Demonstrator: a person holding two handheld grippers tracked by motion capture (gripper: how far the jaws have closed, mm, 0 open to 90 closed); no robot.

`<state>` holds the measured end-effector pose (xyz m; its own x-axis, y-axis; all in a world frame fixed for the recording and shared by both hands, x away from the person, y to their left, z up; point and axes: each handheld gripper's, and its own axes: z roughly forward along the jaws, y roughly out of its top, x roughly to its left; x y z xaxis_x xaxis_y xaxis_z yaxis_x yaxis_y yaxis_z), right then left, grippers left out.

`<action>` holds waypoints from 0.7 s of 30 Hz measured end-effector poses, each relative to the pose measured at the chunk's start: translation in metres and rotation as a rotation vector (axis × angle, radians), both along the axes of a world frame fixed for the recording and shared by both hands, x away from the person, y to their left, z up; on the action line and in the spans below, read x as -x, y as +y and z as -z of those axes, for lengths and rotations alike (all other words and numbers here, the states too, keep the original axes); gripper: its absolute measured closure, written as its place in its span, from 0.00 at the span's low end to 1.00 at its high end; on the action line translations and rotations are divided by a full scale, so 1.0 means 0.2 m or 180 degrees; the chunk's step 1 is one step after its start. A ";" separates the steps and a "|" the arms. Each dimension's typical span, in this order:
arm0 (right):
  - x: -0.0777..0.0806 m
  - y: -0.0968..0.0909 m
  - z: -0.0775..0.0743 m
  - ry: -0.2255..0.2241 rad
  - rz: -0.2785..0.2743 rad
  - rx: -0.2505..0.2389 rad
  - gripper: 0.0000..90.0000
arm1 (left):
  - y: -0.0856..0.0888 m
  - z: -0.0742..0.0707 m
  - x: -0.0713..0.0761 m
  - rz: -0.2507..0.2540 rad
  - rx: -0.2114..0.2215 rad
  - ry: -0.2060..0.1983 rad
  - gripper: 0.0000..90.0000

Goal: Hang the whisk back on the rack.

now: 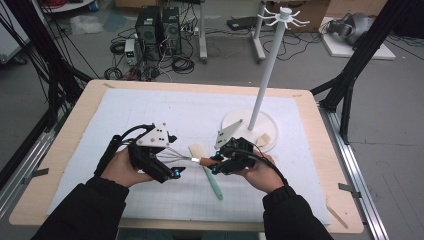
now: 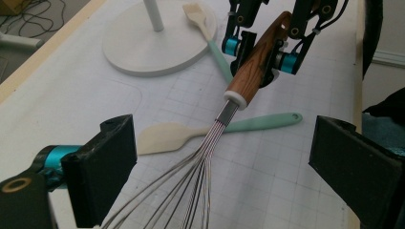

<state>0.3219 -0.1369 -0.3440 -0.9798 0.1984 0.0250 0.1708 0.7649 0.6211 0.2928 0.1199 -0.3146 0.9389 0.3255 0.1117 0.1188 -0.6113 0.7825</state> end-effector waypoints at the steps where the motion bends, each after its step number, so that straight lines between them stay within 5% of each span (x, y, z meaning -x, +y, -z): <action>1: 0.00 0.01 0.00 -0.0020 -0.0019 -0.0001 0.78 | 0.00 0.00 0.00 0.0021 -0.0023 0.0013 0.12; 14: 0.03 0.08 -0.02 -0.0058 -0.0170 0.0115 0.78 | -0.06 0.03 -0.02 0.0327 -0.0234 0.0308 0.36; 21: 0.04 0.10 -0.01 -0.0072 -0.0235 0.0138 0.78 | -0.09 0.06 -0.04 0.0396 -0.0505 0.0408 0.49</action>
<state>0.3139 -0.1161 -0.3412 -0.9920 0.1260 -0.0044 0.0992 0.8012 0.5901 0.3013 0.1012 -0.3257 0.9805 0.1943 0.0296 0.1270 -0.7416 0.6588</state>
